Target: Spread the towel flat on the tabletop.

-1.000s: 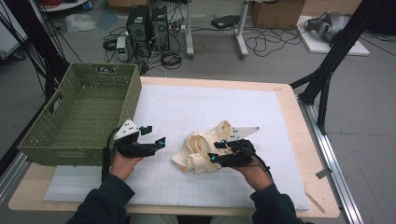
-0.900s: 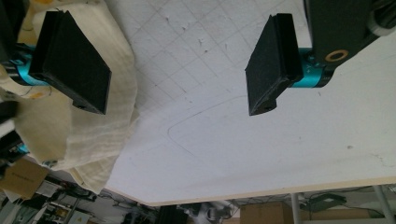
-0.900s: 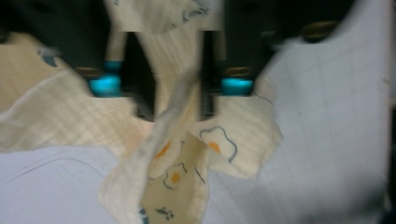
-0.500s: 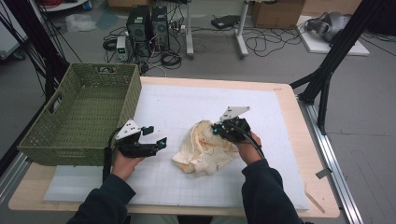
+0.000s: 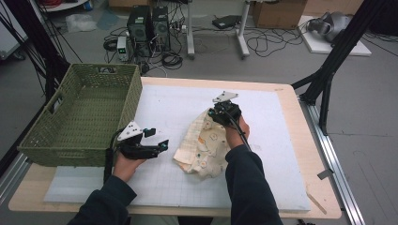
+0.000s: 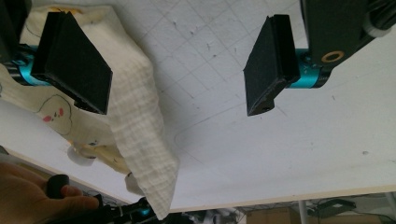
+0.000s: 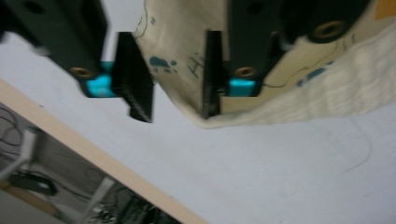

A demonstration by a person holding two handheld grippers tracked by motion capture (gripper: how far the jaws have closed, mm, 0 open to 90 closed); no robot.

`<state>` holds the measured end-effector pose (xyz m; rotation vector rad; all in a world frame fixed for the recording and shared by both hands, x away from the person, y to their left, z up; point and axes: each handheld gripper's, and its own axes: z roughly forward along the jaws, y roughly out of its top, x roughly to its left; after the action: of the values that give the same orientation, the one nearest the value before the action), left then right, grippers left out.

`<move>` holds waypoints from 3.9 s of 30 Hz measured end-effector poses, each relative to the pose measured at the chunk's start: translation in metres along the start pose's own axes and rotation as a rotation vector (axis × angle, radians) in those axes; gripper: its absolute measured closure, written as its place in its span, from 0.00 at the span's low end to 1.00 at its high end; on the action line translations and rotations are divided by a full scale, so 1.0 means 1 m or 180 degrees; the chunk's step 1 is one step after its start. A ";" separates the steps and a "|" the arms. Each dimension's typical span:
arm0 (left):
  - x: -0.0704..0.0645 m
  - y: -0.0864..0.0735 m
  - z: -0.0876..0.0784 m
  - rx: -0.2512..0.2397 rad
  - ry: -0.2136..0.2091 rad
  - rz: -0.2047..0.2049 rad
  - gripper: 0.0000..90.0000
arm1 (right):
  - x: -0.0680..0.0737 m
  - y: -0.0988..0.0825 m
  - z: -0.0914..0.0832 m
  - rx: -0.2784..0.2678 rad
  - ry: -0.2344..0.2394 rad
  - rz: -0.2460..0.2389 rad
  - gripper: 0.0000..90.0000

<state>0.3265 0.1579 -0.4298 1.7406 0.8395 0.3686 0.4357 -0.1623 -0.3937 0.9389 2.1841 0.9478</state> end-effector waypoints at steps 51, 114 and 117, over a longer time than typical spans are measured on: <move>-0.042 0.015 0.070 0.0471 -0.0454 0.0353 0.50 | -0.033 -0.130 -0.131 -0.0199 0.0315 0.0649 0.49; 0.023 0.024 0.063 0.0577 0.0791 -0.0079 0.94 | -0.022 -0.156 -0.132 0.0640 0.0380 0.0509 0.95; 0.026 0.022 0.065 0.0584 0.0805 -0.0102 0.94 | -0.021 -0.161 -0.138 0.0682 0.0377 0.0511 0.95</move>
<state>0.3927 0.1275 -0.4359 1.8719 1.1106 0.5108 0.2886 -0.3116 -0.4343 1.2011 2.3739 0.8736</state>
